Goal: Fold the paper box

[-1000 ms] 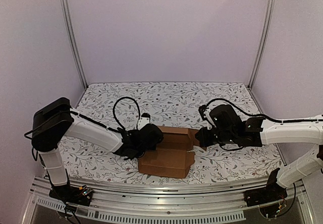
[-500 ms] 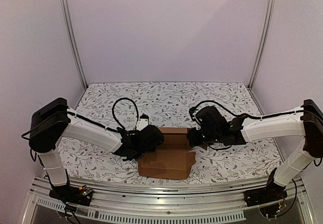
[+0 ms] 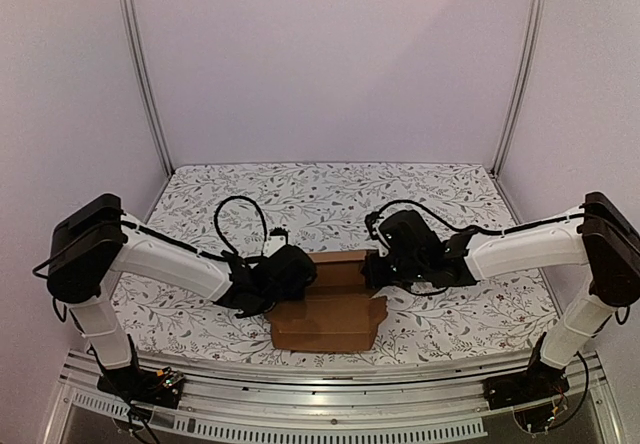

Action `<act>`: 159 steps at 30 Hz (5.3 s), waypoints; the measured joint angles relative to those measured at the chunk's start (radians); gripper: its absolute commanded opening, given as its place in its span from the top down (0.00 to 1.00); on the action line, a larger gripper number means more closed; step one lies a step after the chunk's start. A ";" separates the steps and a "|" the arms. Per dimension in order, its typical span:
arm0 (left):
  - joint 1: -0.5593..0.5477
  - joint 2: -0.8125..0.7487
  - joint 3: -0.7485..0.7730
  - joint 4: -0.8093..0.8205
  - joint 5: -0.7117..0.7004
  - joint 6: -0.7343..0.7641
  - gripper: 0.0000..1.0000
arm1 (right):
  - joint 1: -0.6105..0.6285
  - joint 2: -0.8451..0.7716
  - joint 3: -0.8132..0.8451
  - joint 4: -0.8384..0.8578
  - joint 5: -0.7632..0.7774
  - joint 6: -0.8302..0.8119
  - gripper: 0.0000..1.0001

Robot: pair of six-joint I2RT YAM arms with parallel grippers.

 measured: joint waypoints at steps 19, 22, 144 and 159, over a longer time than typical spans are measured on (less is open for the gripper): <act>0.058 -0.069 -0.088 0.131 0.225 -0.057 1.00 | 0.066 -0.522 -0.210 0.035 -0.030 -0.062 1.00; 0.067 -0.086 -0.098 0.136 0.269 -0.067 1.00 | 0.095 -0.595 -0.266 0.054 -0.029 -0.076 1.00; 0.245 -0.373 -0.273 0.449 0.578 0.041 1.00 | 0.407 -0.579 -0.184 -0.084 0.279 -0.239 1.00; 0.250 -0.373 -0.310 0.507 0.669 0.040 1.00 | 0.407 -0.578 -0.230 -0.077 0.333 -0.243 0.99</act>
